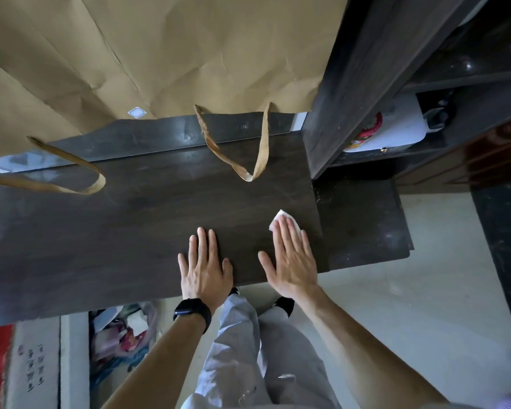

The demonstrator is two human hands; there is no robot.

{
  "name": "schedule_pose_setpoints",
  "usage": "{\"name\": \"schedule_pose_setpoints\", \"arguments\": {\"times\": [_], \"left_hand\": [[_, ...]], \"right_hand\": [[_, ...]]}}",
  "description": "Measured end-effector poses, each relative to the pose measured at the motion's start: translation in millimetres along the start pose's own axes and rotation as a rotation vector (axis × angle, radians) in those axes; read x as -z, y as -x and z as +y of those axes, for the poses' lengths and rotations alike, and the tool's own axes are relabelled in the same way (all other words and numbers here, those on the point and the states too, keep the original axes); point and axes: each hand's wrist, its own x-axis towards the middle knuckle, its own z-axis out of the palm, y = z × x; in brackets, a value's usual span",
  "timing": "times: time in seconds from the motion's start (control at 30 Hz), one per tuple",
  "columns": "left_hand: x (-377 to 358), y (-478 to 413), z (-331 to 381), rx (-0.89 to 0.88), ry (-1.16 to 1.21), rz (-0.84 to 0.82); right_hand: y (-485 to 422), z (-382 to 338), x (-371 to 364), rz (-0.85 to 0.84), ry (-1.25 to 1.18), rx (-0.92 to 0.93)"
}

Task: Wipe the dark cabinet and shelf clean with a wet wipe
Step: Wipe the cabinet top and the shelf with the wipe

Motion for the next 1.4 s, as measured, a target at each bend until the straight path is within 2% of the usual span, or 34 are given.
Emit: {"name": "schedule_pose_setpoints", "arguments": {"times": [0.1, 0.2, 0.27, 0.33, 0.47, 0.53, 0.57, 0.63, 0.7, 0.77, 0.9, 1.0, 1.1, 1.27, 1.33, 1.4], "left_hand": [[-0.9, -4.9, -2.7, -0.023, 0.016, -0.013], [-0.6, -5.7, -2.5, -0.019, 0.057, -0.016], [0.1, -5.6, -2.5, -0.018, 0.067, -0.021], [-0.1, -4.9, -4.0, -0.026, 0.062, -0.019], [-1.1, -5.7, -4.3, -0.032, 0.061, -0.018], [-1.9, -5.5, -3.1, -0.037, 0.044, -0.005], [-2.0, -6.1, -2.6, -0.037, 0.031, 0.003], [-2.1, -6.8, 0.2, -0.054, 0.015, 0.011], [-3.5, -8.1, 8.0, -0.147, -0.017, 0.024], [-6.6, -11.2, 22.2, -0.269, -0.046, 0.022], [-11.4, -17.4, 61.4, -0.468, -0.104, 0.032], [-19.4, -10.7, 95.3, -0.62, -0.103, 0.034], [-41.9, 9.6, 125.0, -0.817, -0.121, 0.015], [-127.4, 52.0, 134.7, -1.164, -0.292, -0.145], [-171.3, 54.0, 125.5, -1.14, -0.385, -0.242], [-217.4, 48.7, 109.9, -1.0, -0.457, -0.329]], "right_hand": [[-7.8, 24.6, 10.1, 0.019, -0.051, -0.208], [31.8, 33.6, 5.2, 0.032, -0.214, -0.436], [56.2, 33.4, -0.5, 0.015, -0.201, -0.469], [61.2, 37.7, -3.1, -0.019, -0.183, -0.422], [57.1, 39.6, -0.9, -0.007, -0.395, -0.488], [71.0, 36.9, -8.2, 0.092, -0.544, -0.628], [79.7, 36.1, -13.5, 0.139, -0.63, -0.754], [96.7, 41.8, -26.9, 0.105, -0.722, -0.992], [109.0, 52.7, -37.3, 0.009, -0.727, -1.079], [113.0, 61.9, -42.3, -0.019, -0.721, -1.063], [108.4, 70.5, -44.5, 0.037, -0.706, -0.837], [110.0, 78.4, -49.1, 0.072, -0.687, -0.762], [122.6, 89.2, -63.1, 0.115, -0.65, -0.764], [161.9, 109.9, -116.8, 0.226, -0.574, -0.815], [177.1, 119.3, -149.1, 0.258, -0.54, -0.827], [192.4, 128.5, -187.7, 0.263, -0.537, -0.859]]}}
